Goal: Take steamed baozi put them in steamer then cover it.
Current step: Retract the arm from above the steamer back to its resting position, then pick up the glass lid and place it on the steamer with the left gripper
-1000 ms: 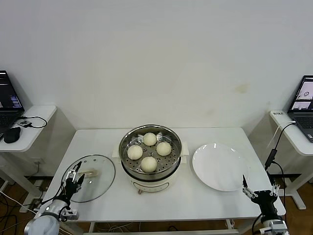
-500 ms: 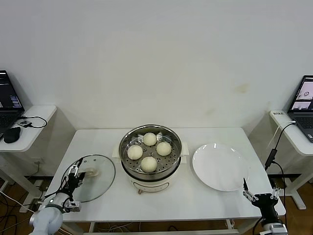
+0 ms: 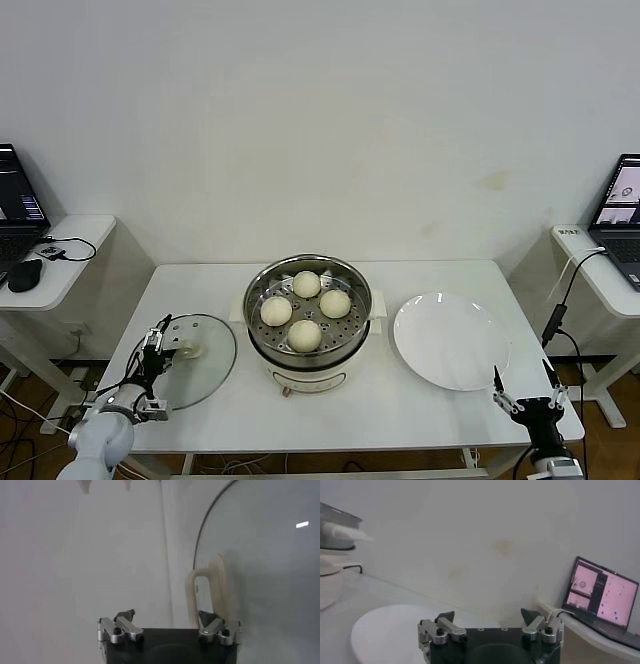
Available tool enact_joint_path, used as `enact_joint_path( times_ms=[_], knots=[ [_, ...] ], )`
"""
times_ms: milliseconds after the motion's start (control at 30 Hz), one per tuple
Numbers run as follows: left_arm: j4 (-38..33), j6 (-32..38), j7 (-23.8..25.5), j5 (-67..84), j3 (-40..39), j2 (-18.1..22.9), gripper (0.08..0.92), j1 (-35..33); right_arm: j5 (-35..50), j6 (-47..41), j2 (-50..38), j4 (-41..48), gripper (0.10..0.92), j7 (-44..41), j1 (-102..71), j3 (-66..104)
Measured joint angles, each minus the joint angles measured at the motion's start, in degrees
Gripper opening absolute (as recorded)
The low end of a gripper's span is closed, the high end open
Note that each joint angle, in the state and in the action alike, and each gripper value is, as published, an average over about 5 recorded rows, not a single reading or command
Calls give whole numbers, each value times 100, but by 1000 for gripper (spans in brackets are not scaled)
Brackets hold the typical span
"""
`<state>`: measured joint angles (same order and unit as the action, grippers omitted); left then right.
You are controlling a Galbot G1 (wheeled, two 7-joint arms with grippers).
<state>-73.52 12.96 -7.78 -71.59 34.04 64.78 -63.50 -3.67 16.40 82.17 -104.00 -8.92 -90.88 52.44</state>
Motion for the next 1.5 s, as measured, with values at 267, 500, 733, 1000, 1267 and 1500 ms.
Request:
enact_joint_path(
  times_ms=[267, 500, 733, 1000, 1267, 1500],
  knots=[
    [192, 0, -23, 74, -46, 28, 715, 112, -13, 10, 3, 35, 823, -2, -3, -5],
    [218, -4, 65, 136, -77, 28, 516, 117, -40, 7, 26, 39, 823, -10, -3, -49],
    [275, -6, 101, 198, -98, 24, 308, 141, -65, 9, 47, 52, 823, -16, -18, -84],
    [403, 5, -11, 285, -98, 64, 150, 170, -71, 12, 59, 54, 823, -19, -20, -109],
    [329, -2, -253, 299, -9, 152, 149, 39, -97, 31, 66, 83, 823, -20, -11, -155],
    [-163, -122, -487, 367, 194, 170, 148, -247, -120, 34, 66, 88, 823, -19, 26, -215]
  ],
)
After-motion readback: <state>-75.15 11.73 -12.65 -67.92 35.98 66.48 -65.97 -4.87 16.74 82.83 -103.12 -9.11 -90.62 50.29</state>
